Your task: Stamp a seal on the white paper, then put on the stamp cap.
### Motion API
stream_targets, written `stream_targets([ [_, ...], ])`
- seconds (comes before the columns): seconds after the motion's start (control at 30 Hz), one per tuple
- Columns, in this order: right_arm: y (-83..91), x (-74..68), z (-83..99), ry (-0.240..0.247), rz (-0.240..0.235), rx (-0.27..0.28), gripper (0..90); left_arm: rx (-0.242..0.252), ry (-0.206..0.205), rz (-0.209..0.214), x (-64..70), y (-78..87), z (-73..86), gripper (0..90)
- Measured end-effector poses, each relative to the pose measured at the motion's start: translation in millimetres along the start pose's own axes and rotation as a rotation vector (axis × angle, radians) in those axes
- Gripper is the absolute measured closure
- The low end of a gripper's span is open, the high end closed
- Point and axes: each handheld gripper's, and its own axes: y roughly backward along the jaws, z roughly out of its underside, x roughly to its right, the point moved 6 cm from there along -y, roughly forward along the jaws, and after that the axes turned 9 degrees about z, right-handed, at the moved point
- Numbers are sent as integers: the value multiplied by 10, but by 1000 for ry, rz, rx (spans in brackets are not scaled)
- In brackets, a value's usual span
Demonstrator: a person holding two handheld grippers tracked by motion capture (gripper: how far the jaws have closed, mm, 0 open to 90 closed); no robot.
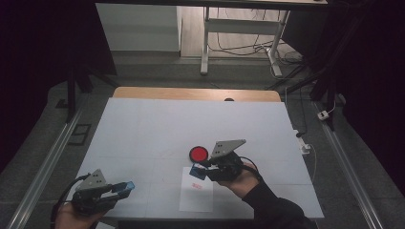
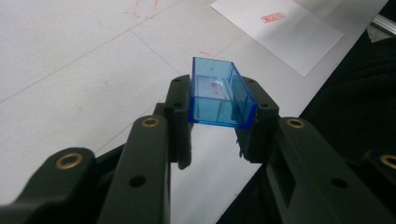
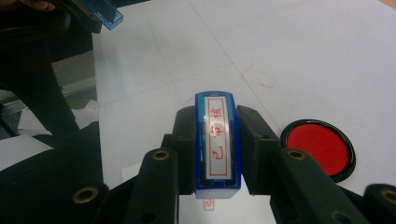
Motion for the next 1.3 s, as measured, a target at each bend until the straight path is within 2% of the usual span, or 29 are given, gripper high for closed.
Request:
stream_targets([
  [0.23, 20, 1, -12, 16, -4, 6, 699, 1, -2, 8, 4, -4, -9, 677],
  [0.5, 38, -11, -22, 23, -7, 8, 699, -17, -46, 23, 50, -78, -89, 677],
  [0.8, 86, -3, -51, 15, -12, 29, 699, -14, -94, 83, 119, -164, -236, 677],
  [0.93, 99, -3, -62, 14, -14, 34, 698, 4, -104, 129, 131, -197, -300, 677],
  [1.3, 119, -8, -93, 17, -26, 44, 699, 15, -140, 199, 155, -360, -503, 677],
])
